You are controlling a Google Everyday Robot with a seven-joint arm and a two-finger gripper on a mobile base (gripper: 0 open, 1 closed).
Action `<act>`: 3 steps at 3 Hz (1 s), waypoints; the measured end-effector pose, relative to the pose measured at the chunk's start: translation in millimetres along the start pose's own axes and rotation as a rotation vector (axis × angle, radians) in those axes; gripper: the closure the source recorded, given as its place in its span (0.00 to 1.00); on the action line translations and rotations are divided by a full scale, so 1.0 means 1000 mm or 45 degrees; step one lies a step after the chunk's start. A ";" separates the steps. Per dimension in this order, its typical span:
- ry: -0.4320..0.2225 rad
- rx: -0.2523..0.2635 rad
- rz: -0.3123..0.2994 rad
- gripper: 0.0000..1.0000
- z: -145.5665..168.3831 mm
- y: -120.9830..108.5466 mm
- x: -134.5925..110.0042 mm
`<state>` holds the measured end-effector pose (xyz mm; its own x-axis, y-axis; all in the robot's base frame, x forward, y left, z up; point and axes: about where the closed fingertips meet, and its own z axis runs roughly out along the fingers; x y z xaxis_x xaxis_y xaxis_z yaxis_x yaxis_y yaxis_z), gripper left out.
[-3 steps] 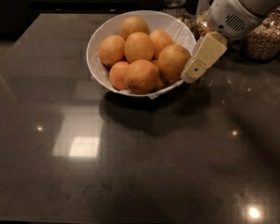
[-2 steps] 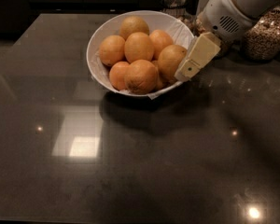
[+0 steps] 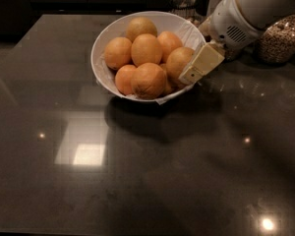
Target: Pick orange from white bowl
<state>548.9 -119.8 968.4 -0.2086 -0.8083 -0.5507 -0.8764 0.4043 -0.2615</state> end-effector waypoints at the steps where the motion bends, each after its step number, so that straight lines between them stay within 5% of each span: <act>1: -0.033 0.015 -0.047 0.18 0.006 0.001 0.000; 3: -0.048 0.009 -0.111 0.18 0.027 -0.005 -0.001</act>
Offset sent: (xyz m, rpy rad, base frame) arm 0.0095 0.0041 -0.0157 0.0082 -0.0832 0.0691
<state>565.7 -109.1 948.7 -0.1155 -0.8239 -0.5548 -0.8872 0.3367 -0.3153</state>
